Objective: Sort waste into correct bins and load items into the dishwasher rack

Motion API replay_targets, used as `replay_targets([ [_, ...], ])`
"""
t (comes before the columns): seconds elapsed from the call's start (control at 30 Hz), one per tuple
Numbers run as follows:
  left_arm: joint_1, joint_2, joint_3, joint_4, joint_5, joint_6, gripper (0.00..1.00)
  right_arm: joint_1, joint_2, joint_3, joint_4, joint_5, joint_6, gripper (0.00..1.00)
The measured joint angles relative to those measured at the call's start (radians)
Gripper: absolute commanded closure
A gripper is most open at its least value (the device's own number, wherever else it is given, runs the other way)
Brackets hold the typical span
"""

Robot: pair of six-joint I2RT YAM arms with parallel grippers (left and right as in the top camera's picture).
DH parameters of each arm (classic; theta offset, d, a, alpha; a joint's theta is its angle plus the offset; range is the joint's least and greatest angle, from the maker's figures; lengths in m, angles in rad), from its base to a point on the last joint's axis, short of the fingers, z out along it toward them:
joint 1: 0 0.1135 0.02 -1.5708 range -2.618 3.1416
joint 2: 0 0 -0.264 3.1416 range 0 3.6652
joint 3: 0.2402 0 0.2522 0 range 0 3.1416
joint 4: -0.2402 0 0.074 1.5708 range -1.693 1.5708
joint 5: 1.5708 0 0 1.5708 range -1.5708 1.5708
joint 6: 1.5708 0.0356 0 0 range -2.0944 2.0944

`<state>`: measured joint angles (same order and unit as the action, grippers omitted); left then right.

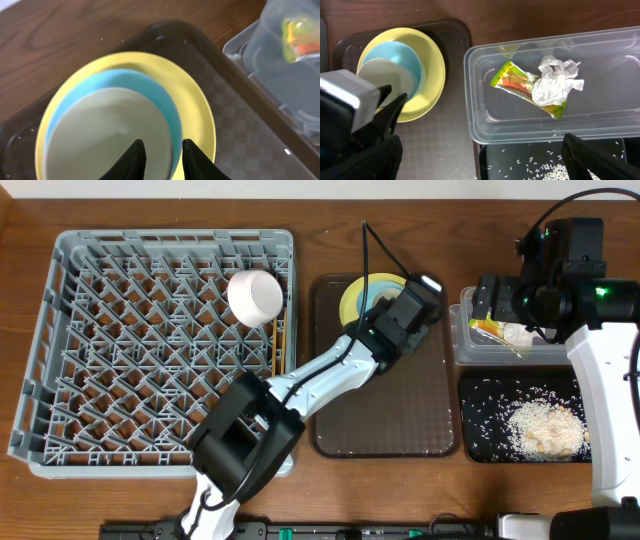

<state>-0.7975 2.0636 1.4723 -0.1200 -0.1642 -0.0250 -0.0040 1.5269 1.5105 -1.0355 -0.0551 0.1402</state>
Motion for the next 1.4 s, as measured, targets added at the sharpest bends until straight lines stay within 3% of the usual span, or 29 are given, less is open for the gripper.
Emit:
replay_targets([
  [0.2, 0.001, 0.026, 0.000, 0.014, -0.003, 0.001, 0.81, 0.000, 0.000, 0.000, 0.000, 0.000, 0.000, 0.01],
  [0.3, 0.002, 0.025, 0.000, 0.031, -0.028, -0.001, 0.94, 0.000, 0.000, 0.000, 0.000, 0.000, 0.000, 0.01],
  [0.57, 0.011, -0.048, 0.000, -0.050, -0.061, -0.012, 0.94, 0.000, 0.000, 0.000, 0.000, 0.000, 0.000, 0.01],
  [0.73, 0.057, -0.239, 0.000, -0.190, -0.018, -0.094, 0.94, 0.000, 0.000, 0.000, 0.000, 0.000, 0.000, 0.01],
  [0.83, 0.135, -0.373, 0.000, -0.288, 0.097, -0.164, 0.94, 0.000, 0.000, 0.000, 0.000, 0.000, 0.000, 0.01],
  [1.0, 0.368, -0.508, 0.006, -0.421, 0.461, -0.287, 0.92, 0.000, 0.000, 0.000, 0.000, 0.000, 0.000, 0.01],
  [1.23, 0.630, -0.446, -0.013, -0.501, 1.021, -0.346, 0.90, 0.000, 0.000, 0.000, 0.000, 0.000, 0.000, 0.01],
  [1.4, 0.719, -0.367, -0.103, -0.504, 1.271, -0.341, 0.90, 0.000, 0.000, 0.000, 0.000, 0.000, 0.000, 0.01],
])
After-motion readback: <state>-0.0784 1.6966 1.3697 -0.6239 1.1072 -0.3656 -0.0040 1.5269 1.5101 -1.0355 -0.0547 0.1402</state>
